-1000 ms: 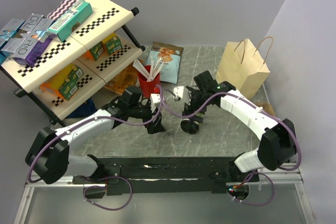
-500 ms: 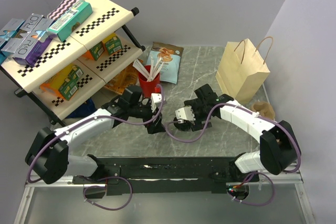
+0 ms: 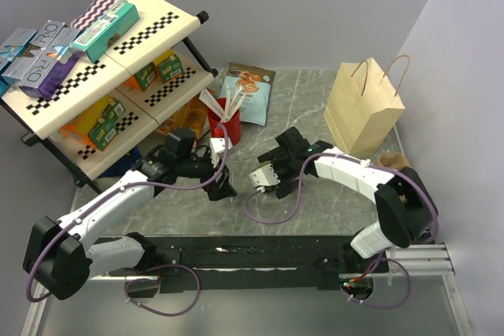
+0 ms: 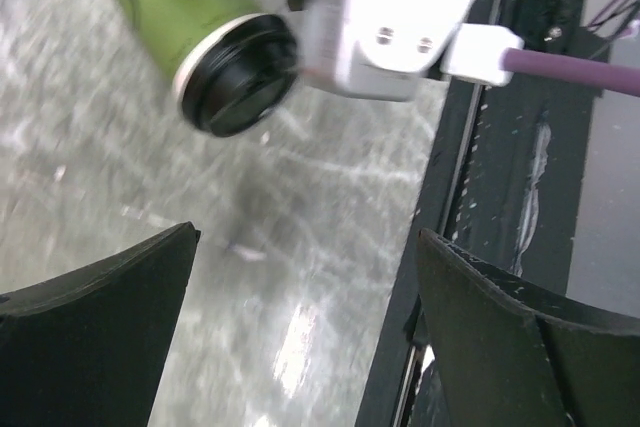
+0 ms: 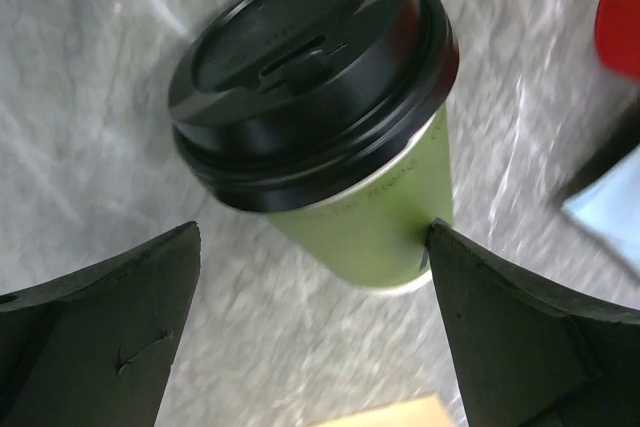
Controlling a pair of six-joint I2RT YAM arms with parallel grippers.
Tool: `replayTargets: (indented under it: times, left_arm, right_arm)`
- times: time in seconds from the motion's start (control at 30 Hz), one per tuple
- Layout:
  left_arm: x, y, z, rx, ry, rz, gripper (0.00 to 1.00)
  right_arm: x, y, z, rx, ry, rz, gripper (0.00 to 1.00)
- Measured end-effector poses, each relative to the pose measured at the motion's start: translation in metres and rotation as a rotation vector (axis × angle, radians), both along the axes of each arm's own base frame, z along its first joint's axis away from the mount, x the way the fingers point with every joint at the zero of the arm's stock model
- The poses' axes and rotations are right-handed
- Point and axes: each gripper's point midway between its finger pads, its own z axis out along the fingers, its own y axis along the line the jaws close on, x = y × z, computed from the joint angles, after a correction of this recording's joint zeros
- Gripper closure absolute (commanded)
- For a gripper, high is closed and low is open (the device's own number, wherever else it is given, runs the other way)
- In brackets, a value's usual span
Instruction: Pack the takeout coffee
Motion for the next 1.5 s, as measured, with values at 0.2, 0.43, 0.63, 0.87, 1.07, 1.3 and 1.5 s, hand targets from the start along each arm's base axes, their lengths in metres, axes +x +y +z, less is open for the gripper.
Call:
replayTargets:
  times: [0.2,0.43,0.63,0.87,1.07,1.3,1.5]
  left_arm:
    - [0.016,0.025,-0.007,0.033,0.030,0.087,0.04]
    - [0.026,0.034,-0.004,0.030,0.029,0.133,0.04]
    - [0.029,0.034,-0.001,0.020,0.018,0.138,0.03]
    - [0.029,0.030,-0.001,-0.005,-0.002,0.111,0.01]
    - [0.024,0.028,-0.007,0.001,-0.034,0.032,0.01]
    - [0.018,0.016,-0.015,0.042,-0.029,-0.073,0.01]
    - [0.014,0.009,-0.014,0.042,-0.023,-0.092,0.01]
  right_arm:
    - [0.002,0.026,-0.012,0.005,0.028,0.058,0.00]
    - [0.000,0.041,-0.024,0.026,0.064,0.038,0.06]
    - [0.001,0.064,-0.020,0.086,0.129,-0.014,0.27]
    - [-0.014,0.082,-0.010,0.212,0.314,-0.166,0.43]
    - [-0.033,0.093,0.000,0.317,0.517,-0.281,0.43]
    - [-0.051,0.103,0.013,0.412,0.669,-0.337,0.42]
    - [-0.060,0.111,0.021,0.469,0.741,-0.337,0.41]
